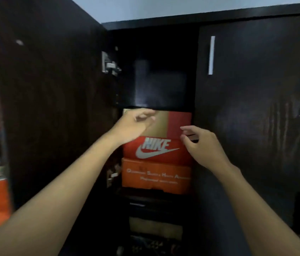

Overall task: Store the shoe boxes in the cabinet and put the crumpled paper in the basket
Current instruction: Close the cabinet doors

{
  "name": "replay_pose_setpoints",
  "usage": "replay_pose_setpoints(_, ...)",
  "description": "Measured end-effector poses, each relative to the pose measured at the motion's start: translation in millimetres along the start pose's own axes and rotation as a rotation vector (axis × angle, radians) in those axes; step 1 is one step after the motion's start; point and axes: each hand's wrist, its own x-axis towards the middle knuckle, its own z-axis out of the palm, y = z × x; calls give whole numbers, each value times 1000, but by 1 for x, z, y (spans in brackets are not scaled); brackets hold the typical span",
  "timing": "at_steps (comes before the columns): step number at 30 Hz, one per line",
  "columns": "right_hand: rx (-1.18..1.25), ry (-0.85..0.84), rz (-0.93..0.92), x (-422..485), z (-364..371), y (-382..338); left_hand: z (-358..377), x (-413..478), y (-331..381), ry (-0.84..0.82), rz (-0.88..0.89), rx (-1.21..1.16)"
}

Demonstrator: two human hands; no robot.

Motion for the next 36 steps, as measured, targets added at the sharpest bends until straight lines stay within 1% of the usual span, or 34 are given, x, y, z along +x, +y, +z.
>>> replay_pose_setpoints(3, 205, -108, -52, -5, 34, -27, -42, -33, 1, 237, 151, 221)
replay_pose_setpoints(5, 334, -172, -100, -13, 57, -51, -71, -57, 1, 403, 279, 489)
replay_pose_setpoints(7, 407, -243, -139, -21, 79, -73, -97, -78, 2, 612, 359, 757)
replay_pose_setpoints(9, 406, -311, -187, -27, 98, -90, -116, -93, 4, 817, 361, 925)
replay_pose_setpoints(10, 364, -341, -226, -29, 106, -98, -124, -99, 2, 869, 322, 962)
replay_pose_setpoints(11, 321, -363, -265, -32, 113, -107, -129, -106, 3, 883, 260, 963)
replay_pose_setpoints(12, 300, -373, -299, -35, 118, -116, -135, -109, 0, 878, 184, 910)
replay_pose_setpoints(13, 299, -376, -322, -38, 122, -124, -140, -112, -3, 856, 103, 801)
replay_pose_setpoints(15, 321, -382, -354, -45, 130, -138, -153, -116, -6, 792, 1, 485)
replay_pose_setpoints(16, 330, -392, -366, -47, 134, -142, -158, -118, -6, 768, 0, 380)
replay_pose_setpoints(20, 377, -407, -391, -53, 136, -144, -164, -129, 8, 717, 41, 243)
replay_pose_setpoints(23, 342, -380, -497, -63, 123, -141, -164, -134, 11, 535, 48, 60)
replay_pose_setpoints(26, 368, -346, -583, -78, 109, -141, -149, -128, 13, 371, 74, 7)
replay_pose_setpoints(28, 442, -273, -560, -86, 103, -136, -126, -119, 18, 266, 126, -3)
replay_pose_setpoints(30, 484, -188, -513, -87, 95, -122, -100, -106, 26, 206, 182, -34)
replay_pose_setpoints(34, 501, -245, -441, -81, 72, -84, -57, -78, 25, 106, 282, -100)
replay_pose_setpoints(36, 482, -195, -433, -78, 65, -65, -39, -65, 24, 60, 310, -83)
